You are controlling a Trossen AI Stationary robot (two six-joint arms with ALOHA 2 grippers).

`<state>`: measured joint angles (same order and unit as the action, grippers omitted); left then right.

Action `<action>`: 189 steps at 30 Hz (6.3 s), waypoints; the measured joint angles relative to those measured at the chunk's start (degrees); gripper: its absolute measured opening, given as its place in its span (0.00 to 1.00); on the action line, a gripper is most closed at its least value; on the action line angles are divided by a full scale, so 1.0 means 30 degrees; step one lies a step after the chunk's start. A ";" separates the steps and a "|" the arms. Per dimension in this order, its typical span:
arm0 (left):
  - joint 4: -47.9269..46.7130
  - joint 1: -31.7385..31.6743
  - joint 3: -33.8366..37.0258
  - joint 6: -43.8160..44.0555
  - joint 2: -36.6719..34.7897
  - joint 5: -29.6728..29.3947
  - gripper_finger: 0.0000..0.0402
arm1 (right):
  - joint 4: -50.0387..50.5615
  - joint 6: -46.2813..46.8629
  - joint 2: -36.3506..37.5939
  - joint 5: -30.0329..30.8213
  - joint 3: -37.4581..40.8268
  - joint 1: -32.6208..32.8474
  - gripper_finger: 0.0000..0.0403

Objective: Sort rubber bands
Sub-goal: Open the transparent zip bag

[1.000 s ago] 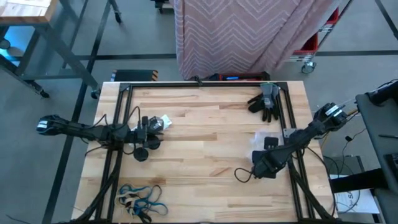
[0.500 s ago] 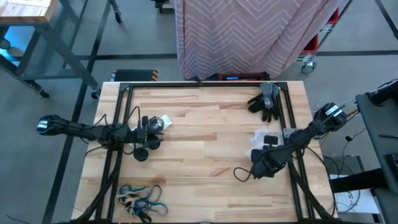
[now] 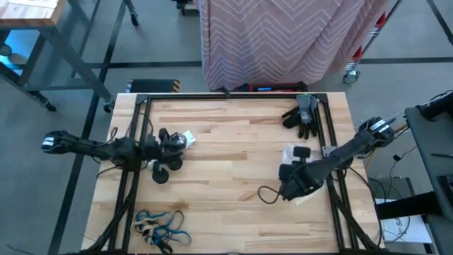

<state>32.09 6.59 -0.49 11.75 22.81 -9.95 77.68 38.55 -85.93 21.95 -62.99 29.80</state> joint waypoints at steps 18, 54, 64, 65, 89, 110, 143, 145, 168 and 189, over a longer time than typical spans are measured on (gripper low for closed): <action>0.4254 0.0542 0.0004 0.1159 0.1338 0.2220 0.29 | -0.9517 -0.8479 -0.0059 0.4036 -0.5808 -0.2738 0.00; 0.1667 0.3246 -1.0429 -0.2840 1.7371 0.2187 0.50 | -1.5803 -1.1874 -0.4080 -0.1024 -0.6808 -0.2828 0.00; -0.2344 0.3430 -1.3379 -0.3217 1.9227 0.2183 0.42 | -1.5827 -1.1872 -0.4109 -0.0980 -0.6990 -0.2828 0.00; -0.2651 0.3432 -1.3521 -0.3197 1.9338 0.2169 0.41 | -1.5860 -1.1878 -0.4109 -0.0973 -0.6984 -0.2828 0.00; -0.3425 0.3653 -1.3669 -0.2739 1.8937 0.0487 0.00 | -1.5577 -1.1226 -0.2262 0.0781 -0.6954 -0.2177 0.36; 0.8376 0.4408 -0.7213 -0.2638 1.3085 0.1212 0.00 | -3.2598 -1.0939 -0.3299 1.0489 0.2101 0.2545 0.47; 0.9453 0.5705 -0.8714 -0.2579 1.3653 0.2205 0.00 | -4.1473 -1.7594 -0.9071 1.0050 -0.1993 0.1587 0.18; 0.9455 0.5705 -0.8714 -0.2596 1.3653 0.2205 0.00 | -4.1473 -1.7579 -0.9071 1.0050 -0.1993 0.1587 0.11; 0.1765 0.5705 -0.8688 -0.3258 1.1455 0.2059 0.33 | -2.8833 -1.9150 -0.5394 1.4229 -0.2007 0.2233 0.04; -0.2027 0.5238 -0.8720 -0.1590 1.2087 -0.0010 0.67 | -1.8266 -4.2007 -0.5099 1.2836 -0.2186 -0.0317 0.02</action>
<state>26.00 22.30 -26.65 6.98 59.07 -9.98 22.88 -87.47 -101.23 60.45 -69.55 28.85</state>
